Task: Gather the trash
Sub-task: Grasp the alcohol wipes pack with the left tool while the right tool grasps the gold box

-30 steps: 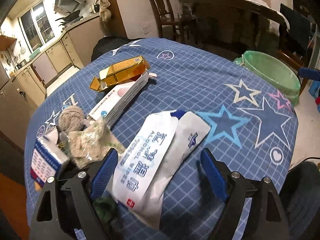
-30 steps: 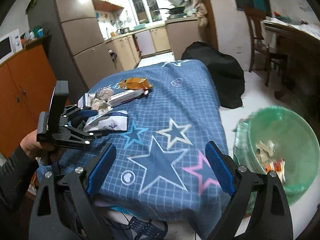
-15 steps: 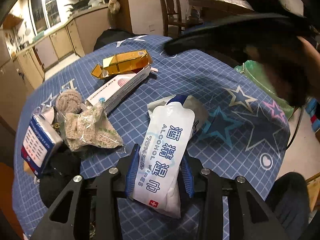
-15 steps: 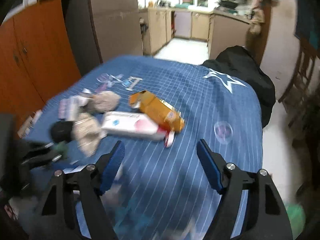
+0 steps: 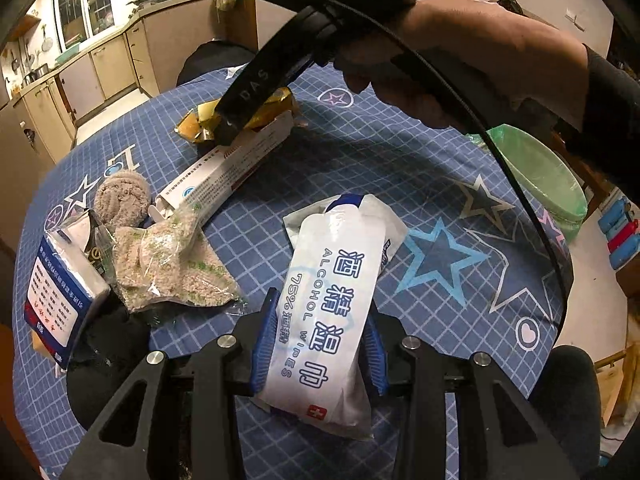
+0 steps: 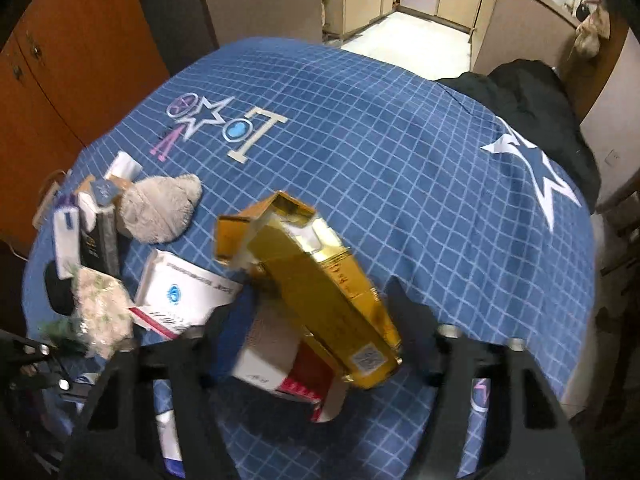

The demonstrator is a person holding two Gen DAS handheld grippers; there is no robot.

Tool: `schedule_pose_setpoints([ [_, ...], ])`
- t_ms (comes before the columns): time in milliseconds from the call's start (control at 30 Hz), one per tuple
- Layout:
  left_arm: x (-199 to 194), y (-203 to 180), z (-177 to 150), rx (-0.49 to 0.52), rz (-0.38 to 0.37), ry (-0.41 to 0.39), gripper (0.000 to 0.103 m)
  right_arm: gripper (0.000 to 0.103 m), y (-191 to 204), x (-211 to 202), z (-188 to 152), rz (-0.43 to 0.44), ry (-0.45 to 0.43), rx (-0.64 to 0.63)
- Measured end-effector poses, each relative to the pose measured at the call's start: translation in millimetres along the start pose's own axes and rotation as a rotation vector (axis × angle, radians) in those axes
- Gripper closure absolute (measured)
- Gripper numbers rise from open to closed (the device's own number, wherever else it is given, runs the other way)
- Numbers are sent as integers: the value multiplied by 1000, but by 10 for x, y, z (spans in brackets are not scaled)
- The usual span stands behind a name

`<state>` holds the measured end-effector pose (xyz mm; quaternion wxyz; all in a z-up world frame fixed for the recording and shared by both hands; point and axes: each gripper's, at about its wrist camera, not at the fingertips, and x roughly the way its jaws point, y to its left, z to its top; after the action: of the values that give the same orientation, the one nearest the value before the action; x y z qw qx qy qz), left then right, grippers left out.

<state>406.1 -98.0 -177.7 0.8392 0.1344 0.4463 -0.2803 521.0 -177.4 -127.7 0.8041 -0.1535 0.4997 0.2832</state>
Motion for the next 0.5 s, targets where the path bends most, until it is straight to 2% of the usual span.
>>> schedule_pose_setpoints([
  [33,0,0,-7,1,4,-3,63,67,18,-19,-10,4,-7,4],
  [67,1,-6,-5,2,8,-6,63,73,37,-52,-14,2,-17,11],
  [133,-2,-16,-22,-4,16,-18,63,80,69,-95,-42,-12,-33,25],
  [233,-35,-44,-65,-28,31,-38,63,81,85,-192,-121,-14,-68,50],
  [500,-114,-82,-113,-119,88,-94,65,82,85,-668,-402,-24,-240,173],
])
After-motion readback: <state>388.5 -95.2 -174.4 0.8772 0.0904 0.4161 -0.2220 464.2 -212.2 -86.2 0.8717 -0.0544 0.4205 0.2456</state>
